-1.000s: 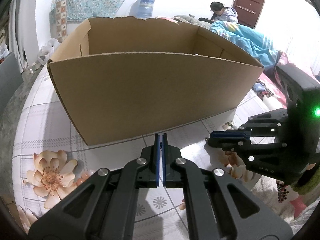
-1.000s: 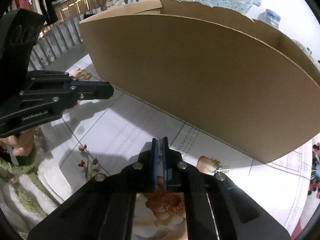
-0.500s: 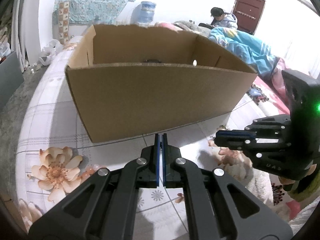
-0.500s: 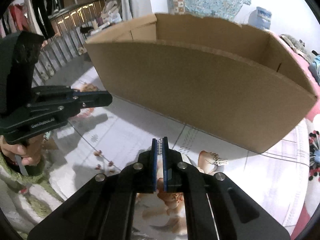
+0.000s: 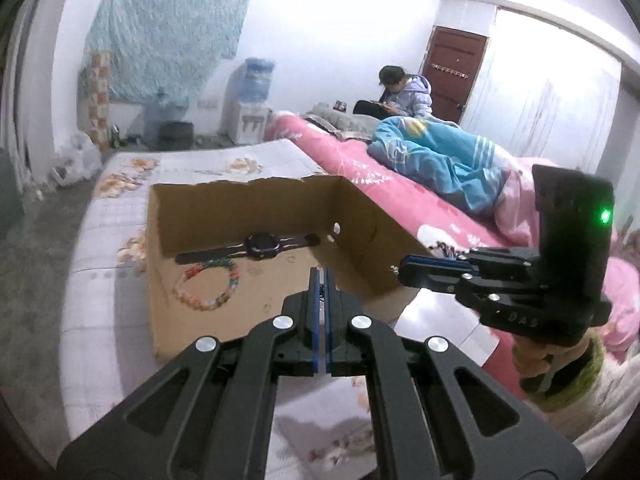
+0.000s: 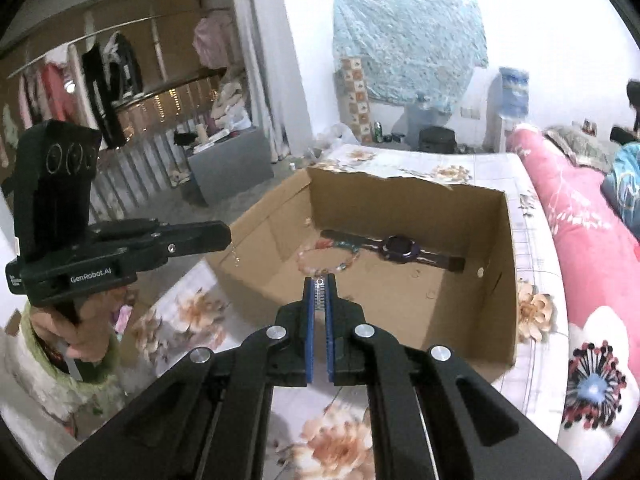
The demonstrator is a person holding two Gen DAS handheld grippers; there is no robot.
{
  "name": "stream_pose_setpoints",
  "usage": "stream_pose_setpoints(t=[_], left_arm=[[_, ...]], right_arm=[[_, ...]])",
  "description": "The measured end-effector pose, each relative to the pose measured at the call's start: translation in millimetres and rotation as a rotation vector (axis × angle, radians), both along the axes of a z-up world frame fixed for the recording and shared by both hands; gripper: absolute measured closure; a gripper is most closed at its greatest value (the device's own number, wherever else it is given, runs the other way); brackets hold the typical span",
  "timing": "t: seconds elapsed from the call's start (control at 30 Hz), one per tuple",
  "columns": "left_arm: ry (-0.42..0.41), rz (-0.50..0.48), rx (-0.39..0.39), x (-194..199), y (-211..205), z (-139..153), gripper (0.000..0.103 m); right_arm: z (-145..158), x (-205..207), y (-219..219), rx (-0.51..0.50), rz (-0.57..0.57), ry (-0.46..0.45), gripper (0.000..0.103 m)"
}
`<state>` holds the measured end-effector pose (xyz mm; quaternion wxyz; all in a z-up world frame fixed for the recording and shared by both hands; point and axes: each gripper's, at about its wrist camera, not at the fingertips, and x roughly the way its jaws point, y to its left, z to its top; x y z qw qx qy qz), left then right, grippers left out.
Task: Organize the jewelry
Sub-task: 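Move both open grippers over the sheet toward the pink bead bracelet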
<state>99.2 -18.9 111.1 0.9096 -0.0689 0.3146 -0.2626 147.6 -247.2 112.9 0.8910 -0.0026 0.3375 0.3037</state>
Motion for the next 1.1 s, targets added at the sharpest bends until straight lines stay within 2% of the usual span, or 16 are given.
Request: stream_pose_setpoints(t=[0.13,0.3,0.47,0.5,0.57,0.67,0.77,0.87,0.9,0.97,1.1], left_arm=[[0.14,-0.018,-0.027,51,-10,-14,0.102],[0.257,-0.056,-0.048,94,-30,-36,0.102],[0.331,-0.038,-0.062,121,-40,-53,0.099],[0.329,-0.034,-0.065,123,-41,-54,0.097],[0.319,-0.03,-0.065,124,-43,-53,0.087],[0.304,-0.01,-0.047,124,-43,-52,0.084],[0.289,0.009,-0.04,118,-39,-47,0.079],[0.238,0.023,-0.04,100,-32,-35,0.074],[0.214,0.025,-0.04,93,-30,-30,0.072],[0.16,0.023,-0.043,71,-24,-18,0.058],[0.05,-0.012,-0.034,17,-13,4,0.038]], right_arm=[[-10,47,0,0.021,-0.039,0.11,0.098],[-34,92,-2,0.015,-0.083,0.222,0.098],[-43,110,-7,0.023,-0.106,0.245,0.097],[-43,111,-8,0.031,-0.107,0.245,0.097],[-44,112,-13,0.051,-0.112,0.244,0.096],[-42,111,-21,0.068,-0.13,0.241,0.086],[-37,101,-31,0.093,-0.146,0.228,0.082],[-26,84,-46,0.135,-0.165,0.193,0.077],[-20,73,-52,0.155,-0.17,0.171,0.073],[-8,50,-66,0.196,-0.184,0.119,0.066],[18,-14,-92,0.256,-0.172,-0.031,0.039]])
